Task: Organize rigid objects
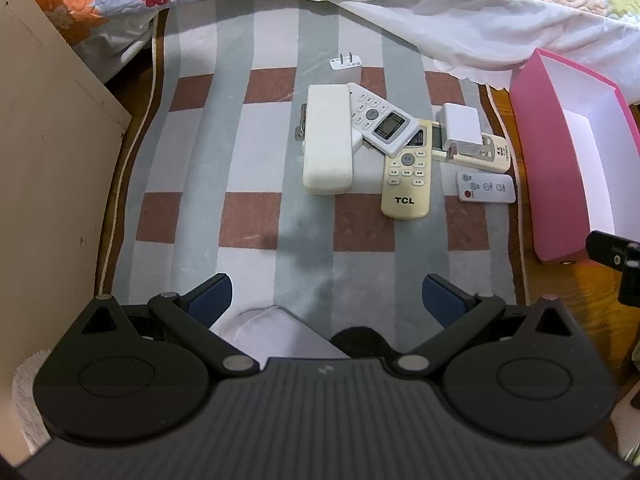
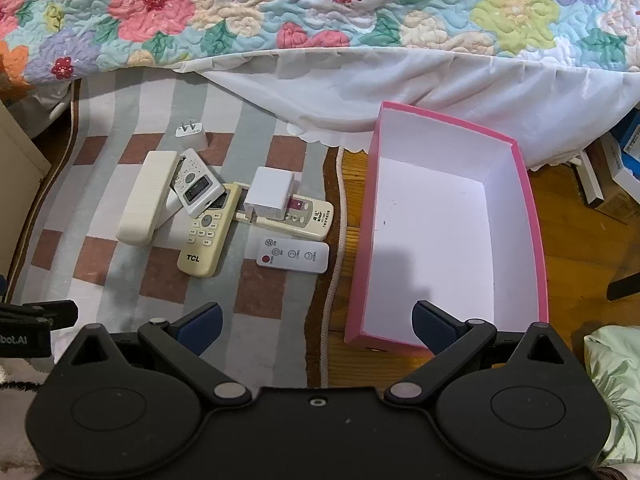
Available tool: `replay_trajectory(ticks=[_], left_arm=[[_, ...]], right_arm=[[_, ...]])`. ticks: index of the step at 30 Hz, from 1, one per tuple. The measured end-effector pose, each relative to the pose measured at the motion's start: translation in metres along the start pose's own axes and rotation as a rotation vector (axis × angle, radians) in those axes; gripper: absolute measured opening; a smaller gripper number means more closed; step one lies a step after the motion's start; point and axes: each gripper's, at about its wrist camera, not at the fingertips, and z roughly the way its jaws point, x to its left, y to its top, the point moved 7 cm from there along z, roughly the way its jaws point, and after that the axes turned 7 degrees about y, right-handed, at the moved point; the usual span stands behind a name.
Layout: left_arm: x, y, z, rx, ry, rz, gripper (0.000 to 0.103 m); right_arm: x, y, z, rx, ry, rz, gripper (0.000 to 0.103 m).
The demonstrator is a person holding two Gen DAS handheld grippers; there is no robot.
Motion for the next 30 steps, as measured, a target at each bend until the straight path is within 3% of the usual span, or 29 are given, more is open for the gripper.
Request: replay_trajectory(ticks=[30], left_arm=[[0.0036,-0.0001,-0.0085,-0.006,-0.031,-0.016,0.103]], right_arm=[[-0.0049,0.0005,-0.0024,-0.003,-0.022,-0.014,0.102]])
